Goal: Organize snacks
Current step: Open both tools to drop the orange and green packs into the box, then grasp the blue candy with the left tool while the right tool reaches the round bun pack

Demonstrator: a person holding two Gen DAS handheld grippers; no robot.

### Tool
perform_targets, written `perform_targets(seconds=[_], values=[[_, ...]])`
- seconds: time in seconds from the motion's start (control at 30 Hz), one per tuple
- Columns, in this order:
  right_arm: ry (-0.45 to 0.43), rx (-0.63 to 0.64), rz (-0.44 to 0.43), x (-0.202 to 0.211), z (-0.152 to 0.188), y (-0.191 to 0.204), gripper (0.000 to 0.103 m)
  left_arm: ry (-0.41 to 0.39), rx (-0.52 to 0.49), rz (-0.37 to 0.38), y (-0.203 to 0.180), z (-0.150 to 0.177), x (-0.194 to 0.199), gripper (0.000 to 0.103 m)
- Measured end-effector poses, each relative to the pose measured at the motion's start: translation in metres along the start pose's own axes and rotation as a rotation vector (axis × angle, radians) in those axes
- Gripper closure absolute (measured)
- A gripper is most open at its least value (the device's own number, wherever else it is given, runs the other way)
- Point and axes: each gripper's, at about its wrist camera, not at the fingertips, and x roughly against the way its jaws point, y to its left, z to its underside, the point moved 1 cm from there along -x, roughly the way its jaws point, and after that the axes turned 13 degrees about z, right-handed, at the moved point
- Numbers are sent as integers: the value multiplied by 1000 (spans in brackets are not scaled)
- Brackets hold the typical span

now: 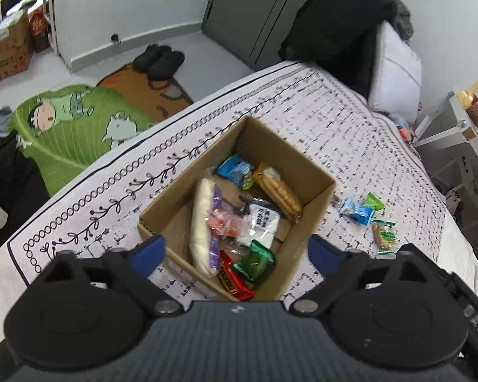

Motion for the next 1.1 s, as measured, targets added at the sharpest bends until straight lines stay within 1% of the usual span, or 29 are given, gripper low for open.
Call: perform_targets(seconds=[0.03, 0.17, 0.33, 0.5, 0.57, 0.67, 0.73, 0.93, 1.1], values=[[-9, -10, 12, 1, 0, -4, 7, -9, -7, 6, -4, 2, 2, 0], [-35, -54, 22, 4, 0, -23, 7, -16, -14, 24, -16, 7, 4, 0], [-78, -37, 35, 9, 1, -42, 7, -35, -31, 10, -28, 14, 4, 0], [-61, -23, -12, 8, -2, -57, 7, -47, -56, -1, -38, 21, 4, 0], [-66, 12, -18, 9, -2, -60, 7, -40, -65, -2, -43, 23, 2, 0], [-60, 49, -7, 7, -3, -63, 7, -19, -68, -5, -49, 25, -3, 0], [-55, 55, -2, 5, -4, -67, 7, -2, -70, 13, -53, 27, -6, 0], [-63, 77, 11, -2, -12, -82, 7, 24, -77, 26, -69, 29, -17, 0], [-60, 86, 24, -14, -20, -96, 7, 36, -105, 19, -83, 31, -27, 0]])
